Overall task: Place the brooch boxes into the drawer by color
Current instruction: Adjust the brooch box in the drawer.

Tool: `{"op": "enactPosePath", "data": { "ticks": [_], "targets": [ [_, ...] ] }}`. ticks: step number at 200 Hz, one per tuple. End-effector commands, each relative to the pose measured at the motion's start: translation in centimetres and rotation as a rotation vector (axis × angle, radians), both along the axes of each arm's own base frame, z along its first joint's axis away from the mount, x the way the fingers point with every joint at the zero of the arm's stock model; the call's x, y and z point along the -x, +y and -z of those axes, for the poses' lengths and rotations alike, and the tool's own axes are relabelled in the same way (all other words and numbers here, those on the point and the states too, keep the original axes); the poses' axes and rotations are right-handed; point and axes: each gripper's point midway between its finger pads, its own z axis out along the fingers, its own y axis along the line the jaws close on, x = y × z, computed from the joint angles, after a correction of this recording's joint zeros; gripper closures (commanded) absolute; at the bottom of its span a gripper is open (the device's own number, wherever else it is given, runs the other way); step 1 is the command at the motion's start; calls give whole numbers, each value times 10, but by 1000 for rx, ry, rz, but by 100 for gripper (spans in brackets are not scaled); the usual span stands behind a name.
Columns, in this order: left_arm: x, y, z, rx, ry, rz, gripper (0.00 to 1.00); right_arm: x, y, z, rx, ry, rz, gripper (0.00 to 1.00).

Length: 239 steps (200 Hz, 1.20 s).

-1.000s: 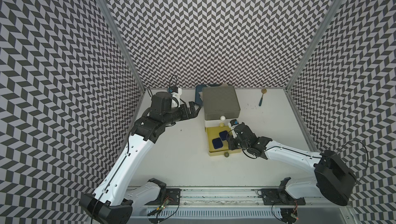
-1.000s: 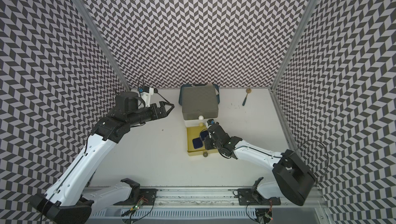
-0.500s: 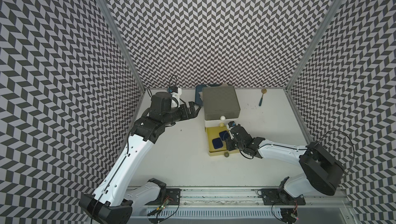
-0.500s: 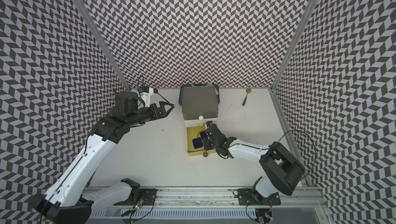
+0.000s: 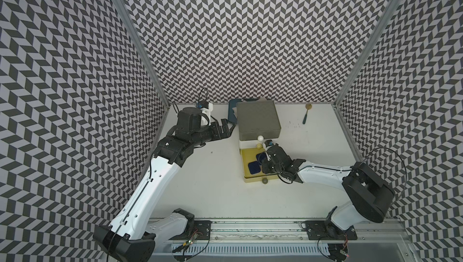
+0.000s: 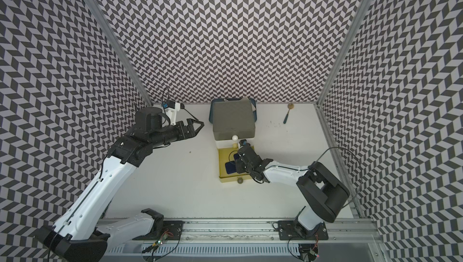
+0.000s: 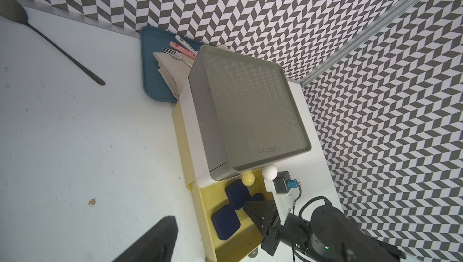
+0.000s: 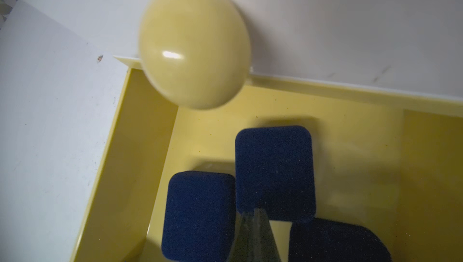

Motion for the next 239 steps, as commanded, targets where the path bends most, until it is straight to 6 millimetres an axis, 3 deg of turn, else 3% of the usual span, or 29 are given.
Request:
{"op": "enactPosePath", "data": {
  "ticks": [1, 41, 102, 121, 134, 147, 163, 188, 216, 239],
  "targets": [
    [-1, 2, 1, -14, -3, 1, 0, -11, 10, -7, -16, -45, -4, 100],
    [-1, 4, 1, -20, -1, -2, 0, -7, 12, -22, -36, -61, -17, 100],
    [-1, 7, -1, -10, -10, -16, 0, 21, 1, -93, -154, -131, -67, 97],
    [-2, 8, 0, -14, -12, -22, 0, 32, -7, -112, -187, -152, -80, 87],
    [-2, 9, 0, -13, -14, -26, 0, 42, -11, -120, -210, -157, -97, 68],
    [-2, 9, 1, -13, -12, -26, 0, 51, -19, -122, -222, -144, -93, 52],
    [-2, 9, 3, -11, -11, -27, 0, 64, -26, -122, -237, -115, -99, 46],
    [-2, 10, 4, -10, -12, -29, 0, 88, -42, -106, -231, -54, -93, 45],
    [-3, 9, 4, -4, -11, -26, 0, 114, -57, -74, -189, 40, -59, 45],
    [-3, 8, 4, 6, -10, -25, 0, 129, -53, -64, -196, 76, -50, 45]
  ]
}}
